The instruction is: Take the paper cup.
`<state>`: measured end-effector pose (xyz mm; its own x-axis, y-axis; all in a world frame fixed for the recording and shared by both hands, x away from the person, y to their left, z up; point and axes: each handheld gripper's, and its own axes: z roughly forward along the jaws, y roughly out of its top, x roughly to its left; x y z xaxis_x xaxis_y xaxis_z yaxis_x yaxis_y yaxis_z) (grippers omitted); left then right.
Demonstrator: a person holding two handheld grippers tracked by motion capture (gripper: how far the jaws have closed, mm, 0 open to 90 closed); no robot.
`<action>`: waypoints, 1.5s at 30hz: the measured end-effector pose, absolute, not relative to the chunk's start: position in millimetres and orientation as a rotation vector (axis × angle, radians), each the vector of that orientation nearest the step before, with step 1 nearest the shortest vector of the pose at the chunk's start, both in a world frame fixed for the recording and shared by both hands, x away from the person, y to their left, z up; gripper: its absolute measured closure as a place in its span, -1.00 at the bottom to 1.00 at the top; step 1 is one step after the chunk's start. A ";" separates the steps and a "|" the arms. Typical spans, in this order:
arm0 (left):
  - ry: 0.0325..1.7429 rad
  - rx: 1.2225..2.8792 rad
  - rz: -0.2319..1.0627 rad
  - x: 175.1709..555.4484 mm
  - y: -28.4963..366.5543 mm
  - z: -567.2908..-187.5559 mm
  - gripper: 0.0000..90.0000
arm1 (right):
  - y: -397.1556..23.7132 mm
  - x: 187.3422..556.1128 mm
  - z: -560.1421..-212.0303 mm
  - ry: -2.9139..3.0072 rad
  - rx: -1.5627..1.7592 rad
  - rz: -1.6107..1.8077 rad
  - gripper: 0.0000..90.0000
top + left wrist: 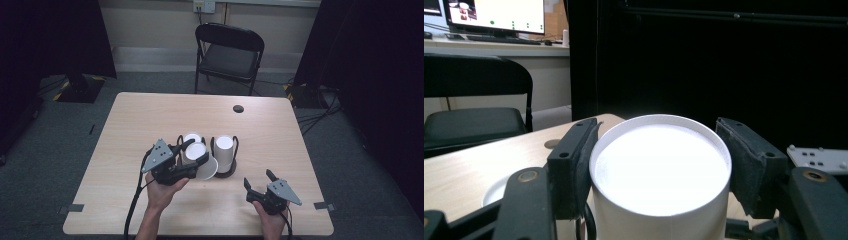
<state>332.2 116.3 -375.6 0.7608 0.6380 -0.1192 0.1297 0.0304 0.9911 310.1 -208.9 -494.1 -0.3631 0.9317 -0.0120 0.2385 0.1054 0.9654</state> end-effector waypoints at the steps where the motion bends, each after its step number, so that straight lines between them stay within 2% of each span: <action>1: 0.654 1.513 0.433 330.8 116.7 -377.9 -0.21 | -208.2 310.3 -494.0 1.710 1.155 1.293 -0.69; 4: 0.679 1.514 0.420 328.3 118.5 -384.7 -0.21 | -204.8 309.1 -494.0 1.726 1.140 1.296 -0.62; 6: 0.709 1.515 0.414 327.7 119.5 -390.0 -0.21 | -202.2 304.0 -494.5 1.707 1.101 1.322 -0.44; 9: 0.748 1.521 0.392 328.1 121.1 -399.4 -0.21 | -200.9 301.9 -494.7 1.712 1.086 1.347 -0.43; 14: 0.785 1.534 0.371 326.9 123.4 -409.9 -0.21 | -189.1 293.4 -495.6 1.736 1.017 1.452 -0.25; 24: 0.838 1.466 0.259 326.1 129.7 -420.7 -0.21 | -157.0 286.4 -496.2 1.855 0.849 1.568 -0.09; 29: 0.838 1.452 0.217 326.3 131.8 -419.4 -0.21 | -141.9 285.3 -496.6 1.879 0.731 1.594 0.07; 45: 0.852 1.439 0.140 320.1 119.1 -417.1 -0.21 | -129.7 290.2 -495.2 1.802 0.594 1.612 0.32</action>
<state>320.1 119.1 -417.1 0.7071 0.5649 -0.4254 0.3991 0.1778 0.8995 290.2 -129.7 -495.2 -0.6929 0.7026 -0.1620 -0.0827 0.1457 0.9859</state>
